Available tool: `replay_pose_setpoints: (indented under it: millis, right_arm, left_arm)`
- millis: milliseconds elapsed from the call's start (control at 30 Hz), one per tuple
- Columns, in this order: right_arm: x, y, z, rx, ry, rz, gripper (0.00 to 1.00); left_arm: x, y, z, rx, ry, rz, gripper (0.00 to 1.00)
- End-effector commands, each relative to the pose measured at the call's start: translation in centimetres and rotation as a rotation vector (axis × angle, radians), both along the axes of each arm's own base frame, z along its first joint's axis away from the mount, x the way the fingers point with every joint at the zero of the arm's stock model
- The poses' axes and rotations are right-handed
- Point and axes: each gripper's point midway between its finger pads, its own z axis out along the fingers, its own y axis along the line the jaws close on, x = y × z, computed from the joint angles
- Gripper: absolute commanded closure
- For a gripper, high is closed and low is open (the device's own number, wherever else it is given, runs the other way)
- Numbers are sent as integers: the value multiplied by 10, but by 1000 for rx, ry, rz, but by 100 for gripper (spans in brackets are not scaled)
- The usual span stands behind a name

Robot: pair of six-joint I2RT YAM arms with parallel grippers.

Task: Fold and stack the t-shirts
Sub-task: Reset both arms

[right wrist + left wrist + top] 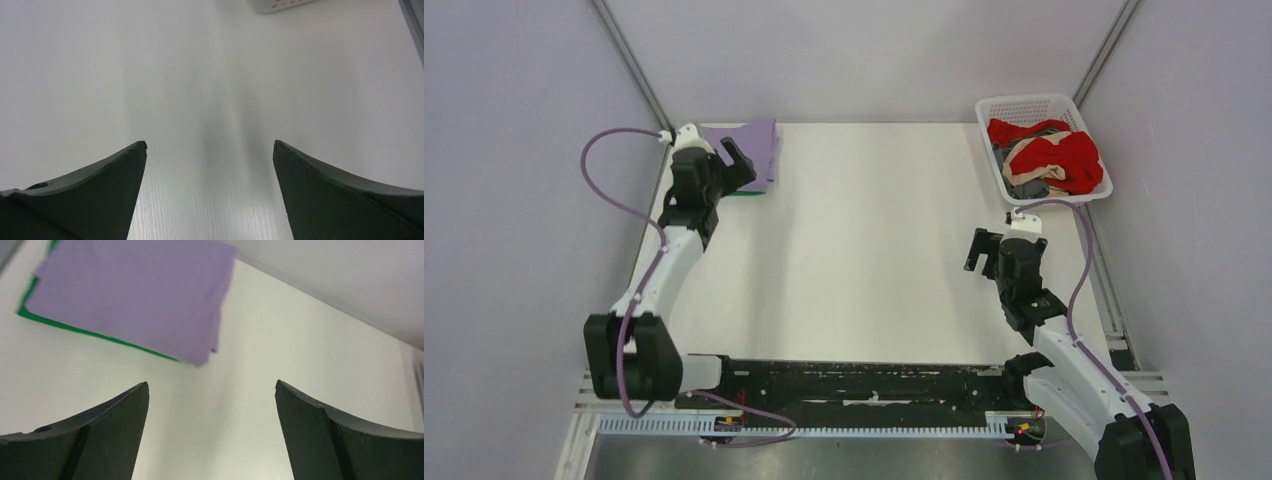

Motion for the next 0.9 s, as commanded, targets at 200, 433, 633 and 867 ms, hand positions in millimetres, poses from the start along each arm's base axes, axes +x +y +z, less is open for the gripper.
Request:
replay_pose_setpoints:
  millis: [200, 433, 633, 867]
  right_arm:
    - [5, 16, 16, 47, -173, 105, 2]
    - [5, 20, 6, 59, -223, 133, 2]
    - [3, 16, -1, 81, -239, 94, 2]
    - [1, 10, 2, 81, -281, 64, 2]
  left_arm:
    - [-133, -118, -49, -140, -43, -348, 0]
    - [-156, -115, -66, -105, -56, -340, 0]
    - [-159, -112, -62, -102, -78, -327, 0]
    - [-160, -109, -62, -102, -85, -310, 0]
